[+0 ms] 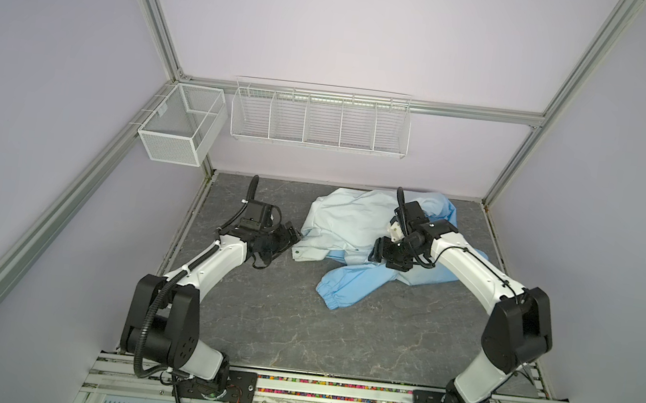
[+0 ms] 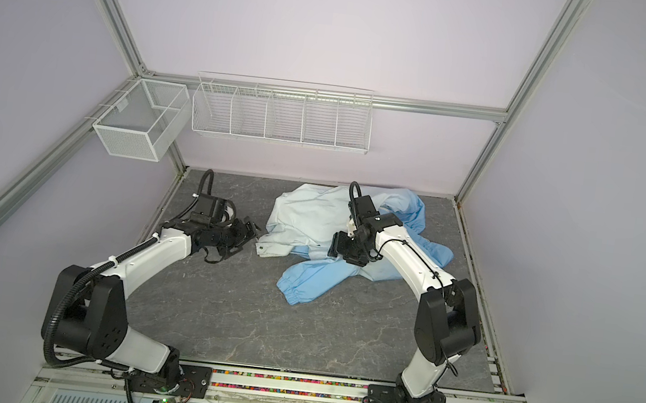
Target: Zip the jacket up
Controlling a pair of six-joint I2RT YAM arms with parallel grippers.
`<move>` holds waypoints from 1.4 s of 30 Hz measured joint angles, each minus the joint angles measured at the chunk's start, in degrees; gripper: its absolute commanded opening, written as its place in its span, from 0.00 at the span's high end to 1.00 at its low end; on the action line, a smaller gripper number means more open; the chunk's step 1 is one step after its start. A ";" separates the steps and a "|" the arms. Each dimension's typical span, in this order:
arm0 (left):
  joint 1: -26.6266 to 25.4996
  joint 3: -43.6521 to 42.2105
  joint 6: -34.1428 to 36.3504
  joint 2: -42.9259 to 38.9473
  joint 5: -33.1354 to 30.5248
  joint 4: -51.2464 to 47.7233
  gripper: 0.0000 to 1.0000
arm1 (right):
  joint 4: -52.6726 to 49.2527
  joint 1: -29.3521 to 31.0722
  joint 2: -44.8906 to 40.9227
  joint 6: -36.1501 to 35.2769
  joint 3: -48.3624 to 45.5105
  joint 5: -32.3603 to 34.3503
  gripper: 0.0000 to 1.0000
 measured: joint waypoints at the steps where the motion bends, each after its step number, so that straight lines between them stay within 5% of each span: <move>1: -0.20 -0.20 -0.13 -0.02 -0.02 0.17 0.07 | -0.26 -0.31 -0.55 -0.15 0.35 0.74 0.25; 11: -0.26 -5.29 -3.76 1.62 -0.09 4.37 0.08 | -2.27 -6.58 -2.51 -1.03 5.29 7.45 0.18; 14: -0.26 -5.29 -4.33 4.11 -0.11 6.01 0.08 | -2.62 -7.08 -0.13 -1.49 8.39 7.65 0.11; 22: -0.20 -4.85 -5.92 11.74 0.24 10.73 0.13 | -2.58 -7.08 8.35 -2.54 13.77 7.17 0.11; 24: -0.20 -3.87 -6.45 13.20 0.37 12.44 0.21 | -2.62 -7.10 9.92 -2.51 14.29 7.37 0.18; 33: -0.13 4.26 -7.26 21.92 3.65 14.84 0.99 | -3.85 -7.43 16.81 -2.75 21.40 6.82 0.81; 36: 0.13 9.40 -5.97 21.92 4.04 11.85 1.00 | -5.22 -7.65 16.81 -3.13 25.51 6.32 0.93; 42: 1.51 19.52 -1.36 18.80 3.48 3.80 1.00 | -7.41 -9.53 16.46 -3.61 33.99 3.48 0.93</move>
